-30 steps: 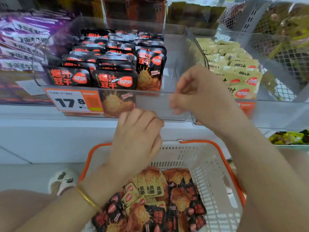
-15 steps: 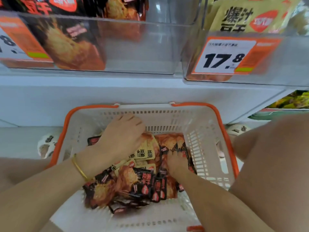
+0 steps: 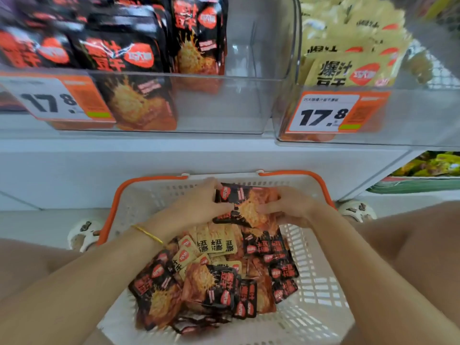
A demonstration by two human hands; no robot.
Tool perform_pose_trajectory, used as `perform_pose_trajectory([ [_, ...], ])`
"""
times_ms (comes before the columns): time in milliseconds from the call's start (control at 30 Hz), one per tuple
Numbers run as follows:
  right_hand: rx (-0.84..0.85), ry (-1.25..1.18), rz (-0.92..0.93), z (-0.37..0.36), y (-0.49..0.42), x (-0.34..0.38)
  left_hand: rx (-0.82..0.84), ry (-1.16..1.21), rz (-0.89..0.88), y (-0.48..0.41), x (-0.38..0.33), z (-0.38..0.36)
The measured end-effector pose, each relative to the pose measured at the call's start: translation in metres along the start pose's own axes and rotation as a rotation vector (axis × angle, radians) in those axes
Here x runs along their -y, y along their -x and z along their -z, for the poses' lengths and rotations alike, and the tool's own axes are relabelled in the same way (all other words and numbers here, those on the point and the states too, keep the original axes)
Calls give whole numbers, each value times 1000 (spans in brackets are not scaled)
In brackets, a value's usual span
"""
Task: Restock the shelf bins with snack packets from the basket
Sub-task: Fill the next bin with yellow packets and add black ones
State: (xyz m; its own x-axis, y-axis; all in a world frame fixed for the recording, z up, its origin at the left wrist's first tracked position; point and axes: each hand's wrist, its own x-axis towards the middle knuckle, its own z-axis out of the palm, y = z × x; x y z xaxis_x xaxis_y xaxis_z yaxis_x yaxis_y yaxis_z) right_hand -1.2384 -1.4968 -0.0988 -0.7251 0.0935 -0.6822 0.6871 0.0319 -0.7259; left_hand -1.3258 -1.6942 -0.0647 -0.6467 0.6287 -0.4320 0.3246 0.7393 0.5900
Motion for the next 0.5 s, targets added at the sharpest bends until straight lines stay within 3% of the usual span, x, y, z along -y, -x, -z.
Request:
perform_pose_trajectory([
  [67,17,-33,55,-6,16,14,-75,167,11,3,-6,13],
  [133,90,-52,102,-8,32,29,-144,178,-26,8,-10,32],
  [267,288,-72,150,-12,64,62,-74,334,-173,30,-30,75],
  [367,322,-44,280,-28,82,88,-96,392,-319,49,-45,98],
  [433,282,-5,423,-41,99,109,-261,429,-421,59,-51,113],
  [500,133,61,618,-52,118,136,-545,485,-547,64,-54,131],
])
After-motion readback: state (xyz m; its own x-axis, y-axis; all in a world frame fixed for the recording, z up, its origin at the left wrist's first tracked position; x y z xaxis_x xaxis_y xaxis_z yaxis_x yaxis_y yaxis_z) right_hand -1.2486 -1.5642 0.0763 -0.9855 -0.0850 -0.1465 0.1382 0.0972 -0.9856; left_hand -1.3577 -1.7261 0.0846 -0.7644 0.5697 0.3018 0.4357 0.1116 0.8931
